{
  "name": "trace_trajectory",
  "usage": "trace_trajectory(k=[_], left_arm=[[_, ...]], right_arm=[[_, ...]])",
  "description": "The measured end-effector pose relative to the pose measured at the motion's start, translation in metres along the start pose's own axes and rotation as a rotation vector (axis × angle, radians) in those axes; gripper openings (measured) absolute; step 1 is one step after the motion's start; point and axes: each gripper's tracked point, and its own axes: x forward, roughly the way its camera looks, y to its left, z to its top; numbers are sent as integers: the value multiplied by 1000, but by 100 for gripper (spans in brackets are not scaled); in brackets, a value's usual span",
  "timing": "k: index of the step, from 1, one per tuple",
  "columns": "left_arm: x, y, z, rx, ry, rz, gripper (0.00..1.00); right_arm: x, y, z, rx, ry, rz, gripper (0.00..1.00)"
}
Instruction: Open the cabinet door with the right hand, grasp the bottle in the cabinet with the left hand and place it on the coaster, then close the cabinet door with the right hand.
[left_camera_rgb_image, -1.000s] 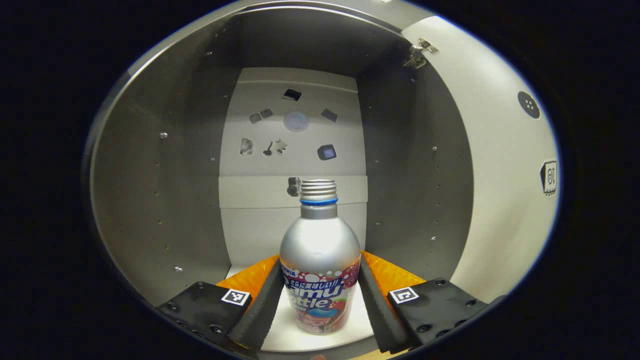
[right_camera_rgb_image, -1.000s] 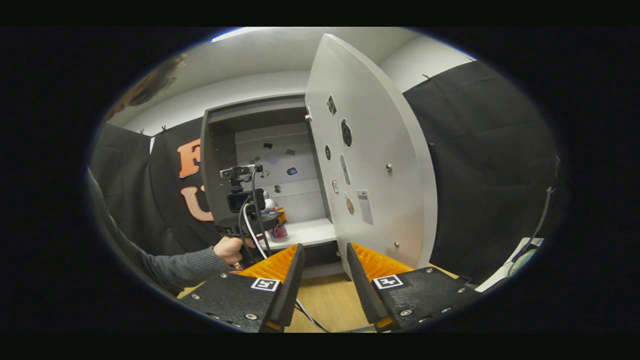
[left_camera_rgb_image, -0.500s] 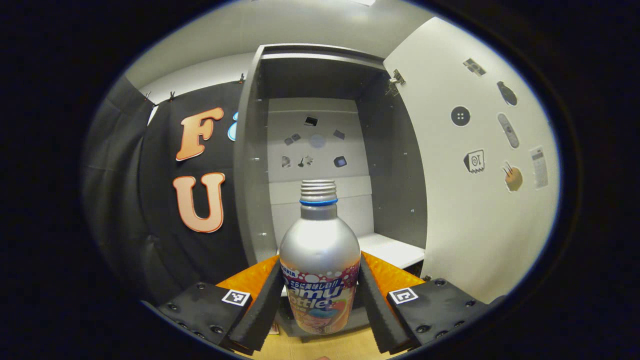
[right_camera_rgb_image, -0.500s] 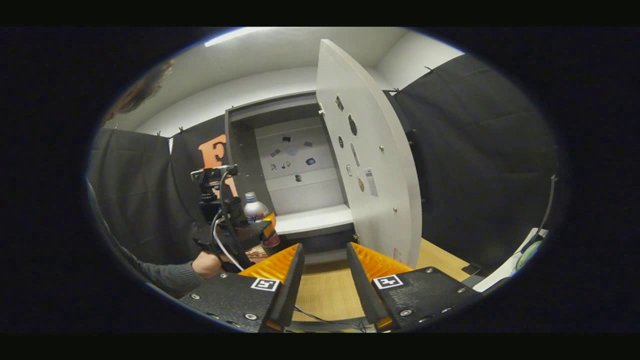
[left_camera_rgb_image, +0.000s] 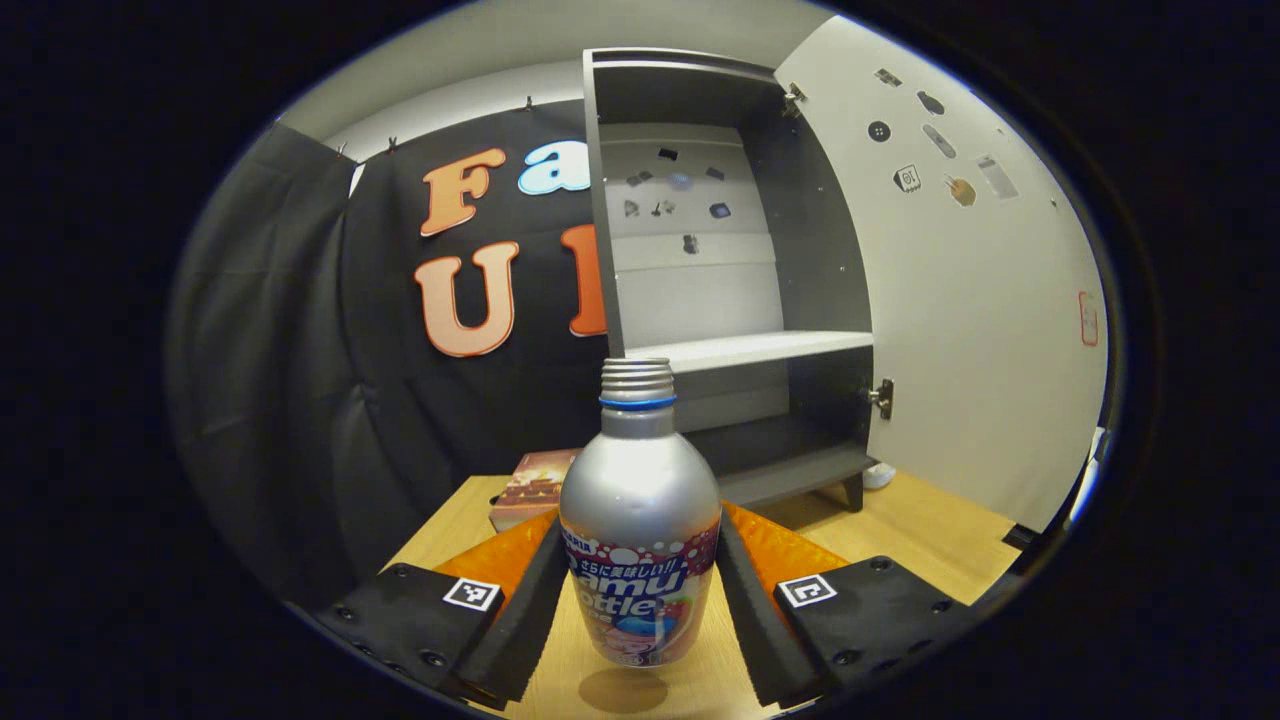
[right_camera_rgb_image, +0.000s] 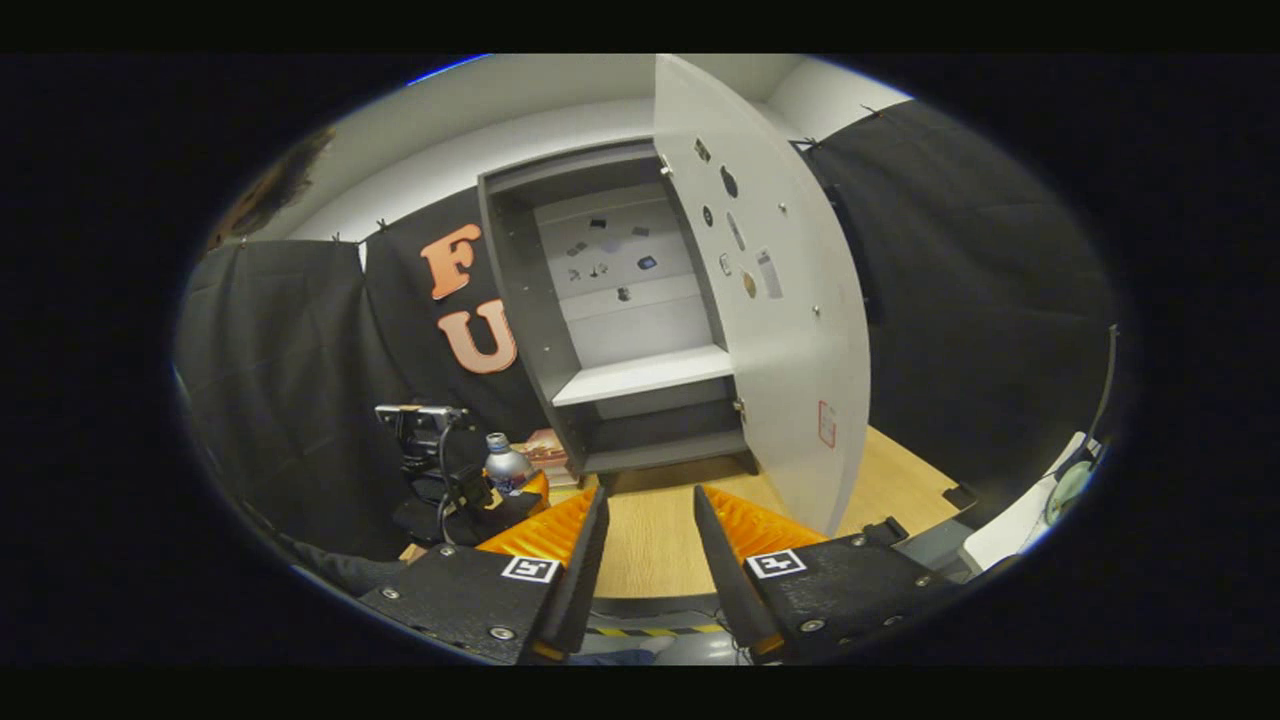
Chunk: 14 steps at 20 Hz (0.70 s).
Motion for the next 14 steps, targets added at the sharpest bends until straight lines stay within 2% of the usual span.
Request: trace_trajectory(k=[7, 14], left_arm=[[9, 17, -104, 24, 112, 47, 86], [7, 22, -140, 2, 167, 67, 86]], right_arm=[[20, -4, -37, -16, 136, -8, 54], [31, -4, -48, -40, 204, 6, 54]])
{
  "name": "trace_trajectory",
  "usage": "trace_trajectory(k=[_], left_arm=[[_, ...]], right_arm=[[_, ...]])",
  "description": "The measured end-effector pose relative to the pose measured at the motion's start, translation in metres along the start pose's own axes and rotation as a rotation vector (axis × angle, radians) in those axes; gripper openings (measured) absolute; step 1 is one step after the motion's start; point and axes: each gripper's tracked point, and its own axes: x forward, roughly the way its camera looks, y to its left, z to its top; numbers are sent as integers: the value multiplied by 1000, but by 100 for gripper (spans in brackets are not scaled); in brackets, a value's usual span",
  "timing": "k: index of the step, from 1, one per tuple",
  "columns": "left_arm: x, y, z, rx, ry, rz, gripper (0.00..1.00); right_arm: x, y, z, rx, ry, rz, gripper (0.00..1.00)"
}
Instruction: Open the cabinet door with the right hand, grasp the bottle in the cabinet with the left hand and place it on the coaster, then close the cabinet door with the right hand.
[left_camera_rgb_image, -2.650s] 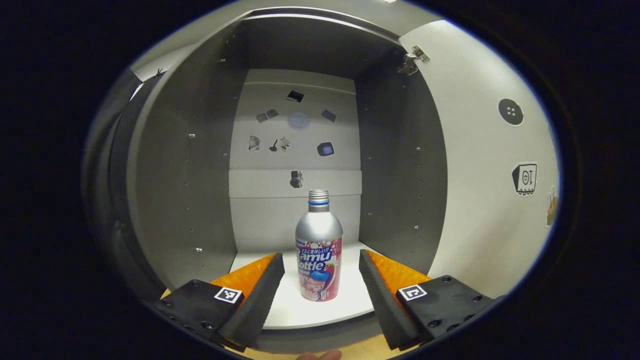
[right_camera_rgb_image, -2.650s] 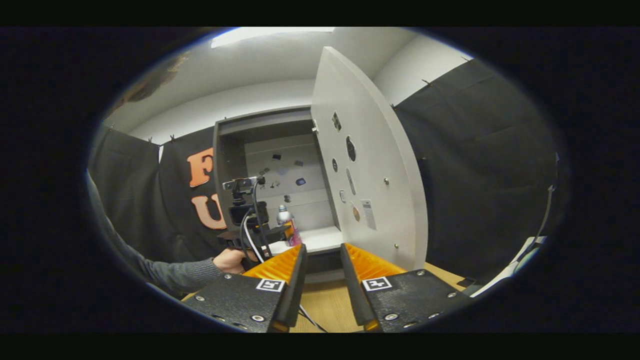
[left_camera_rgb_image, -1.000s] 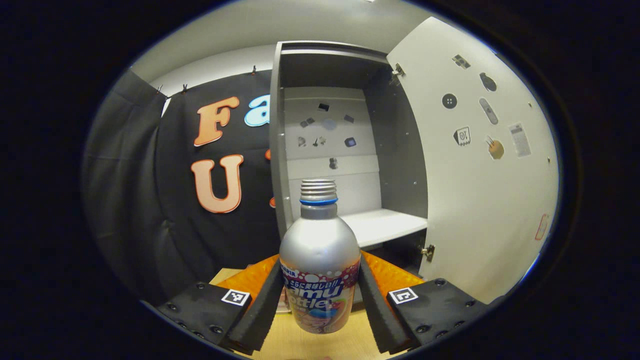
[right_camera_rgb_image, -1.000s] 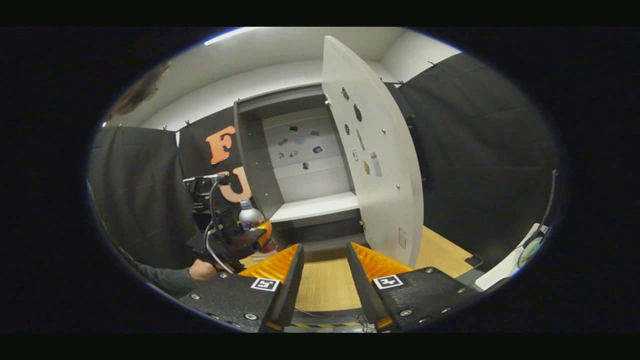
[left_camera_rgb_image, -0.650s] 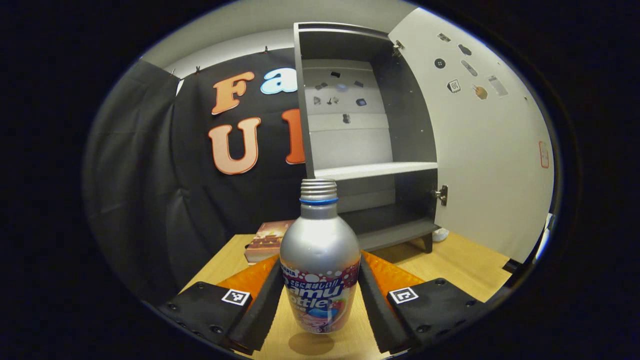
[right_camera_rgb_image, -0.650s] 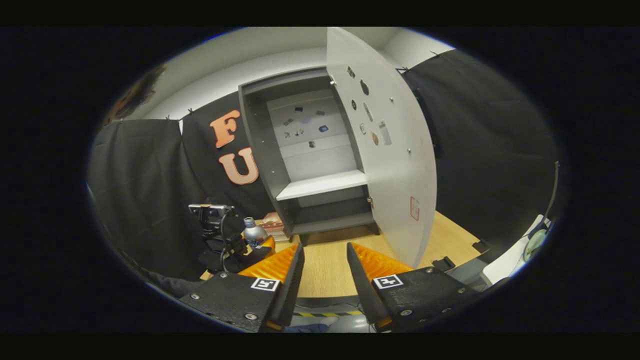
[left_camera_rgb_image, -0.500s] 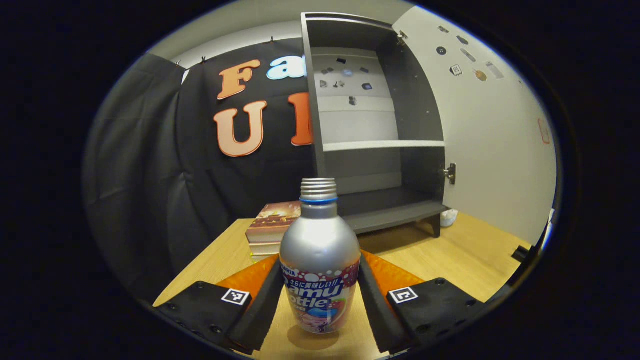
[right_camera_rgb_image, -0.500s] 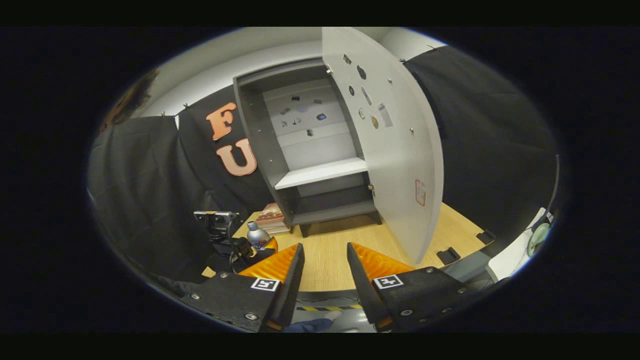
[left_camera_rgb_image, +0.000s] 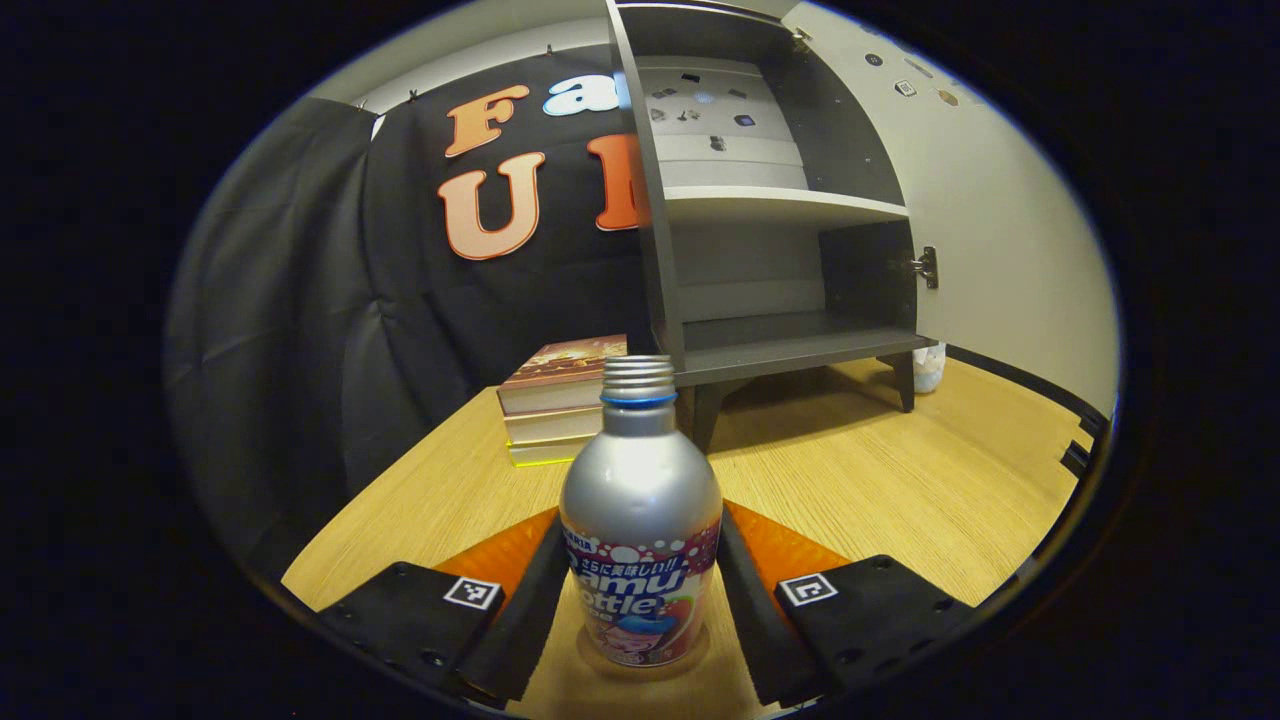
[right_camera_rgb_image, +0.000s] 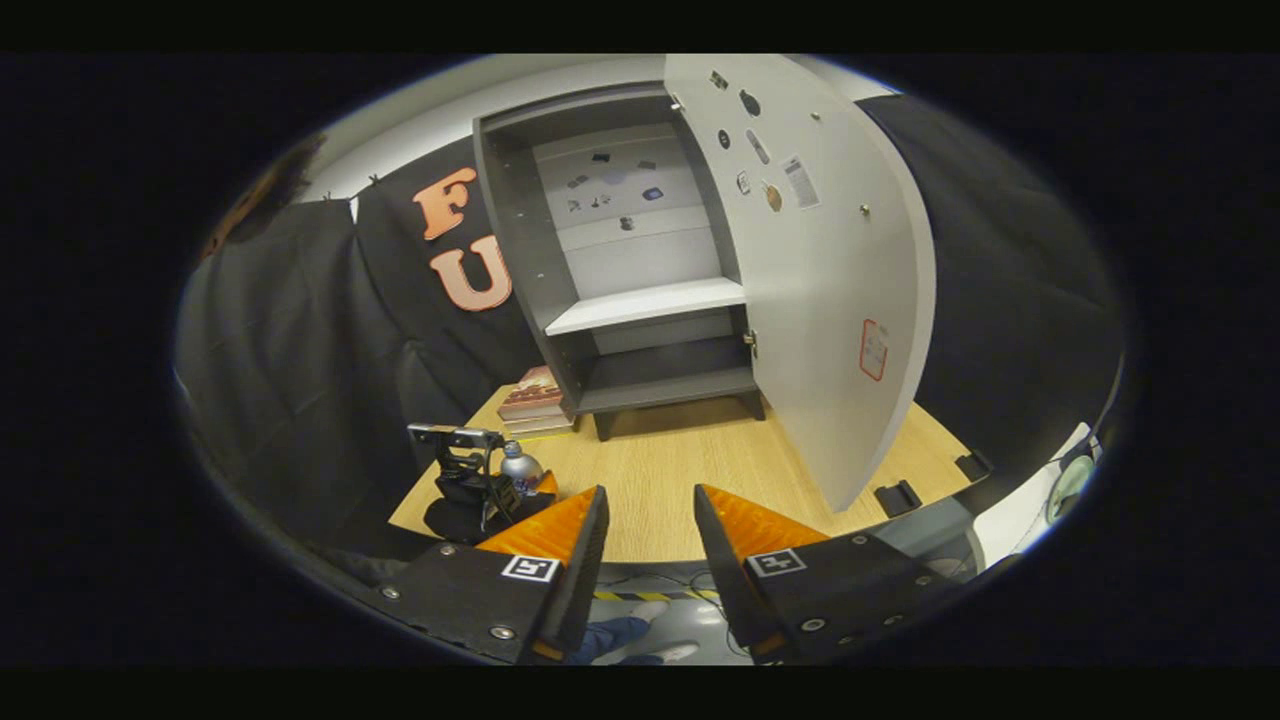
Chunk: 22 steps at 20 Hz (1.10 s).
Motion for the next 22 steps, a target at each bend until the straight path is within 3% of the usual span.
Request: trace_trajectory(k=[12, 14, 22], left_arm=[[-27, 9, -14, -58, 68, 59, 92], [-27, 9, -9, -59, 58, 56, 97], [-41, 17, 37, -31, -16, 60, 97]], right_arm=[[-4, -8, 2, 30, -9, 27, 54], [-9, -10, 0, 39, -13, 29, 54], [-23, -11, 4, 56, -58, 41, 54]])
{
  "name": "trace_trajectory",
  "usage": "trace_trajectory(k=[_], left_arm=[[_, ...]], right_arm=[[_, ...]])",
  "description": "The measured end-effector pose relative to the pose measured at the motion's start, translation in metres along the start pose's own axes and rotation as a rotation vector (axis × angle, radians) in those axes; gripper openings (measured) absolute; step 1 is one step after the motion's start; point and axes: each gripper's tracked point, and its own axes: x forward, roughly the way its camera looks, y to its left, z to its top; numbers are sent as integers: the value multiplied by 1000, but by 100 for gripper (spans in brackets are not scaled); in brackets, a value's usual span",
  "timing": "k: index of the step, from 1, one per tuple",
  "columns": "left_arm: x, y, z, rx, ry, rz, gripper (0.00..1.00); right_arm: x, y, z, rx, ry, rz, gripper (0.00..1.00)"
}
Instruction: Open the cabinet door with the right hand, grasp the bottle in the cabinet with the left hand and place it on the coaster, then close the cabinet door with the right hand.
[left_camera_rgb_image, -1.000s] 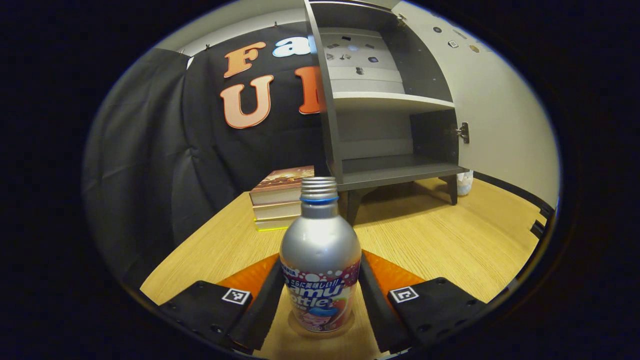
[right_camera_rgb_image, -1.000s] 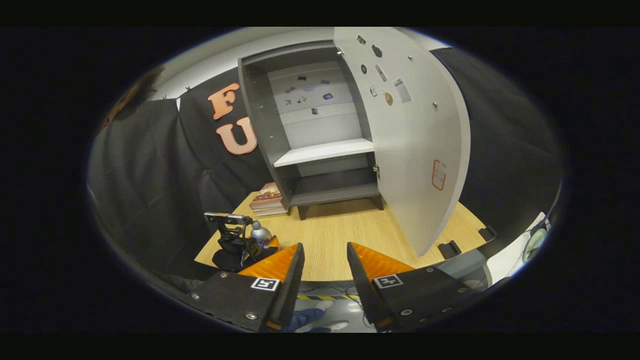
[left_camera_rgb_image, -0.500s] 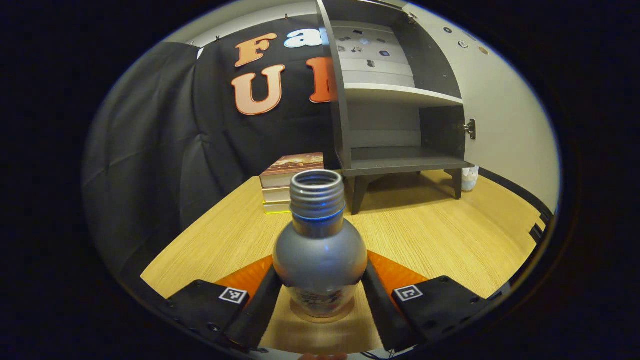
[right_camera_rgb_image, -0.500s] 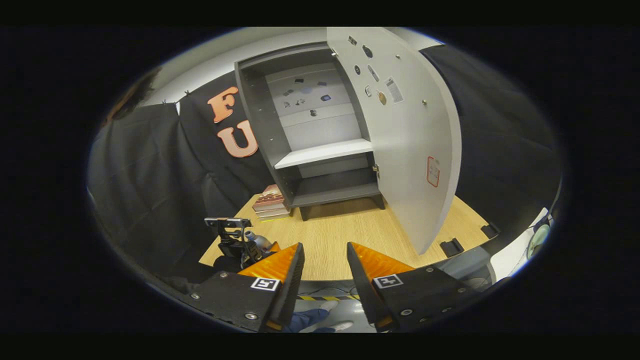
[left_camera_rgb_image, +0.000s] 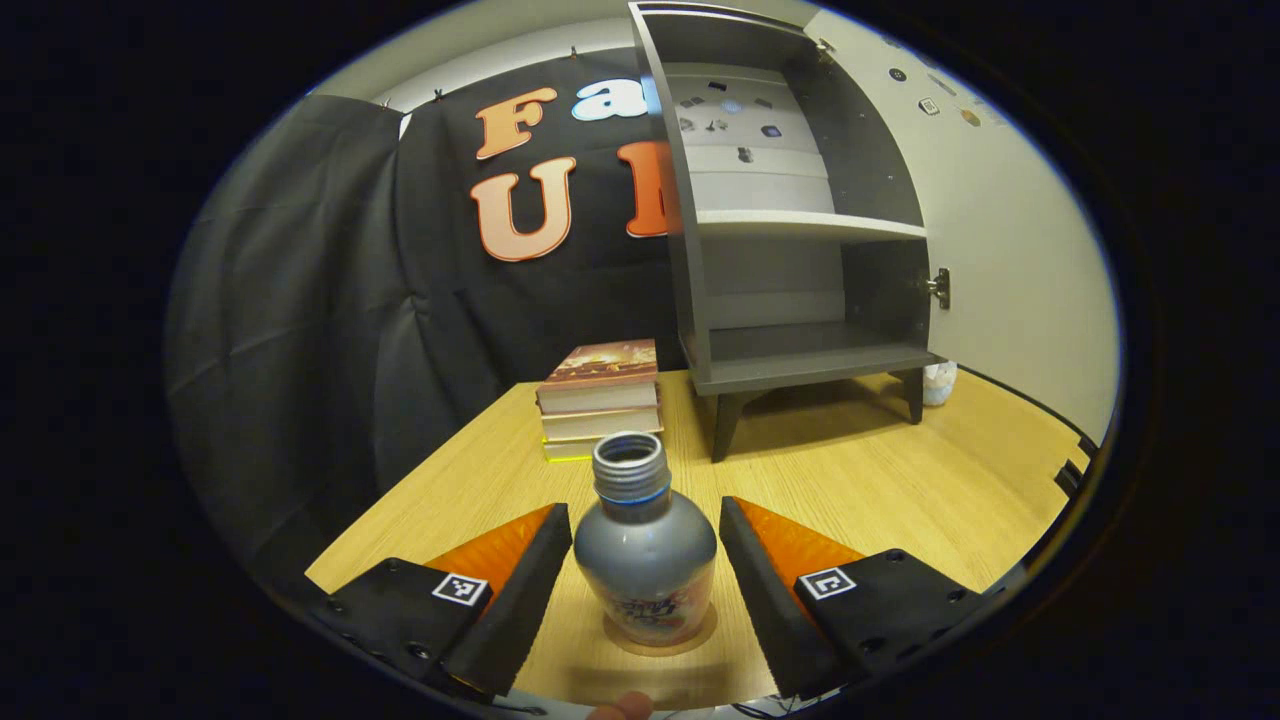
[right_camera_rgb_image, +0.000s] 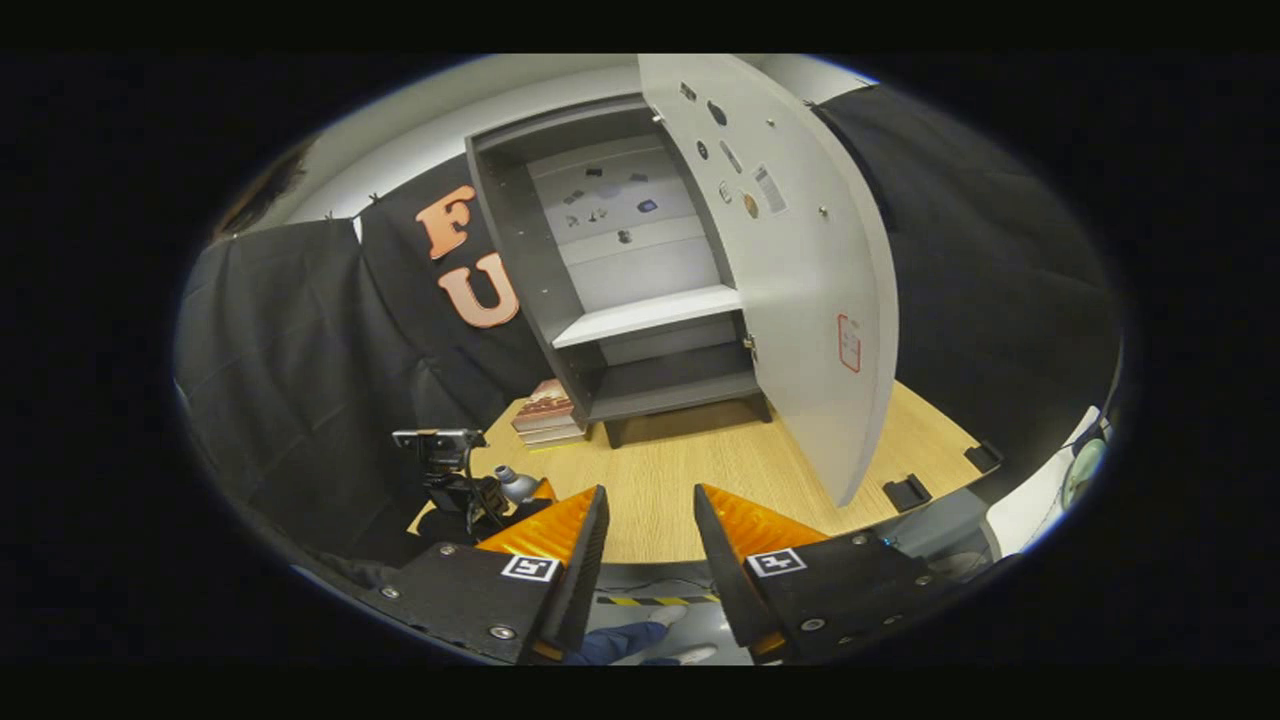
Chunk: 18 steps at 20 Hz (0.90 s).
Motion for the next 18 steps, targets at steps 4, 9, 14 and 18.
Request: trace_trajectory(k=[4, 9, 14, 18], left_arm=[[-14, 1, 63, -5, -97, -9, 97], [-41, -8, 146, -30, -201, -42, 97], [-66, -20, 208, -45, -245, -100, 97], [-83, -16, 239, -50, -278, -111, 97]], right_arm=[[-12, -1, 19, 15, -70, 9, 54], [-36, -16, 55, 7, -180, -3, 54], [-57, -46, 105, -2, -306, -32, 55], [-70, -79, 145, -23, -382, -65, 55]])
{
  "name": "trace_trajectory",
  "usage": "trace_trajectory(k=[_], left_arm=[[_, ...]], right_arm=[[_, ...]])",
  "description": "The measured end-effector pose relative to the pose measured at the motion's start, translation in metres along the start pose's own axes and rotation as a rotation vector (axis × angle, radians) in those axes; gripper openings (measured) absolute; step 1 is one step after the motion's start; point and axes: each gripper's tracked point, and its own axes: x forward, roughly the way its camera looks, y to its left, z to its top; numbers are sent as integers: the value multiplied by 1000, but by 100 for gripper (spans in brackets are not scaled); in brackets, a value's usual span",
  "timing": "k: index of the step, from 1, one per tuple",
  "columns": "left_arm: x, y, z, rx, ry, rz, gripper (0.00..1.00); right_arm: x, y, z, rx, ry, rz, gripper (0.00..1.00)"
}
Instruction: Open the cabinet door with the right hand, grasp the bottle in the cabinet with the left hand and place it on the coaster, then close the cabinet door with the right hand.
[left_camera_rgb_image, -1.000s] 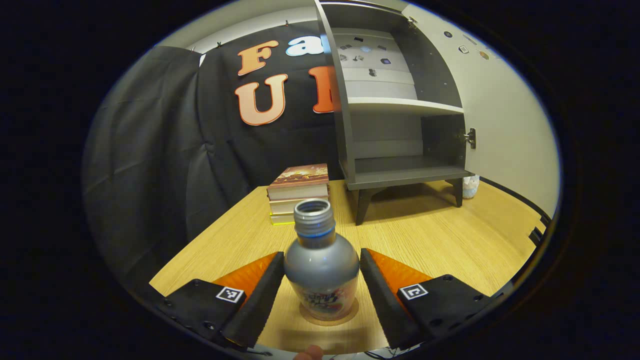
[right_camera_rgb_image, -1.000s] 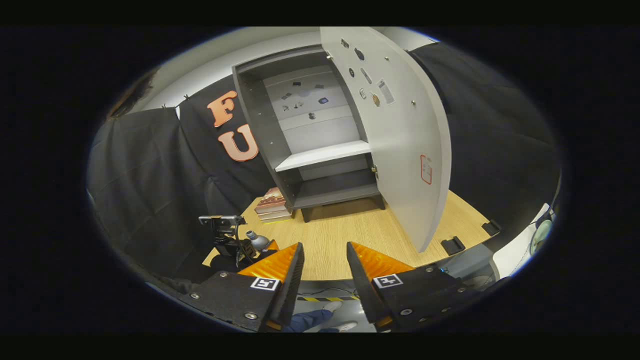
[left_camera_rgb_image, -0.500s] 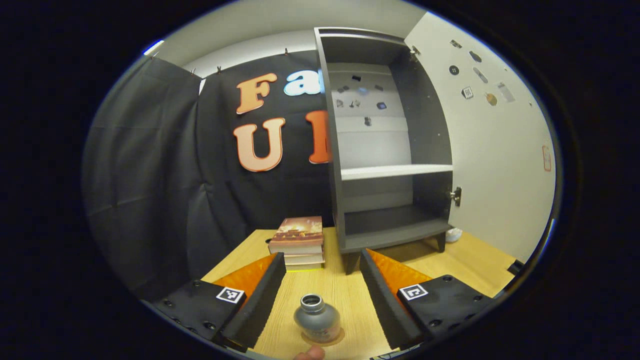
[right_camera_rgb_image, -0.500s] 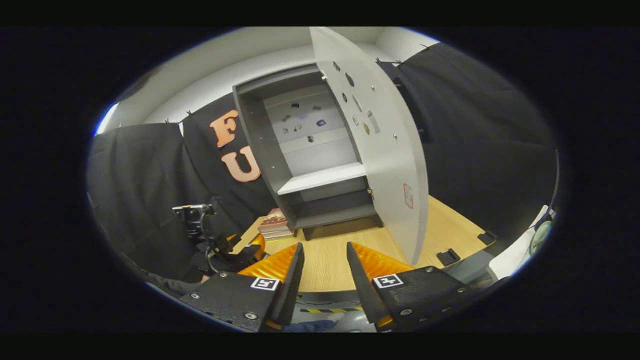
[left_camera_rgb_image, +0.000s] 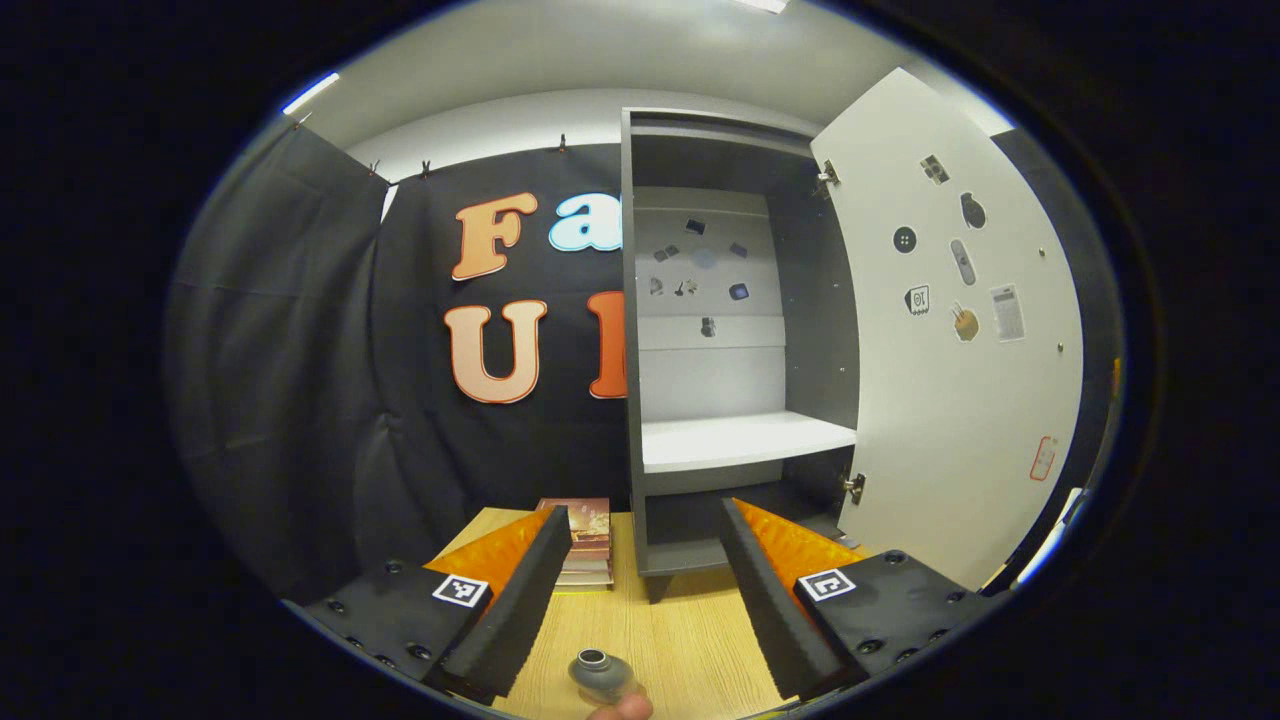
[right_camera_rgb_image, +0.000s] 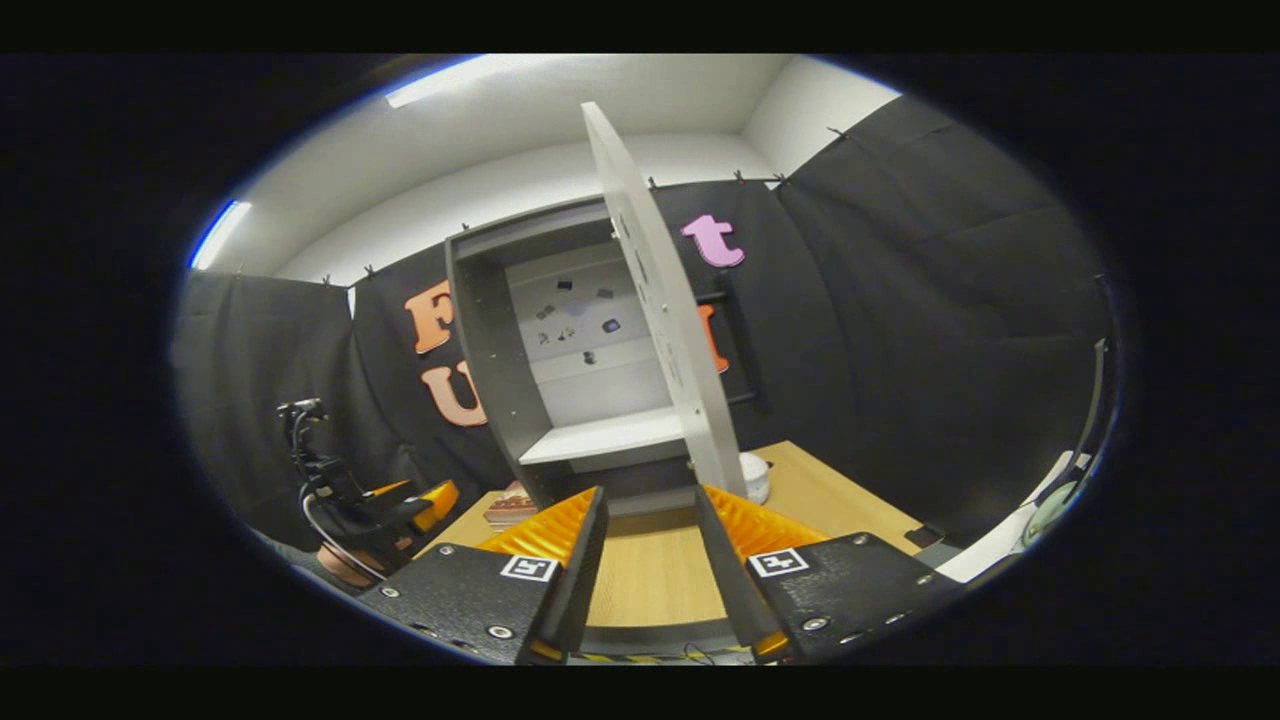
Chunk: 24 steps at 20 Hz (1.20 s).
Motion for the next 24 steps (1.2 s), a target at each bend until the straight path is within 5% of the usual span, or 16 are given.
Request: trace_trajectory(k=[9, 10, 11, 13, 14, 24], left_arm=[[-10, 20, -5, -14, 52, 44, 99], [-12, 23, -6, -14, 61, 52, 99], [-14, 26, -6, -11, 64, 58, 97], [-18, 33, -5, 6, 63, 74, 97], [-23, 35, -7, 14, 67, 82, 97], [-38, 64, -14, 35, 90, 105, 97]], right_arm=[[39, -66, 49, -48, -70, -43, 57], [47, -72, 49, -45, -68, -49, 49], [53, -78, 49, -41, -62, -49, 54], [62, -77, 44, -36, -54, -34, 70], [65, -77, 43, -46, -58, -35, 63], [67, -32, 30, -69, -62, 14, 65]])
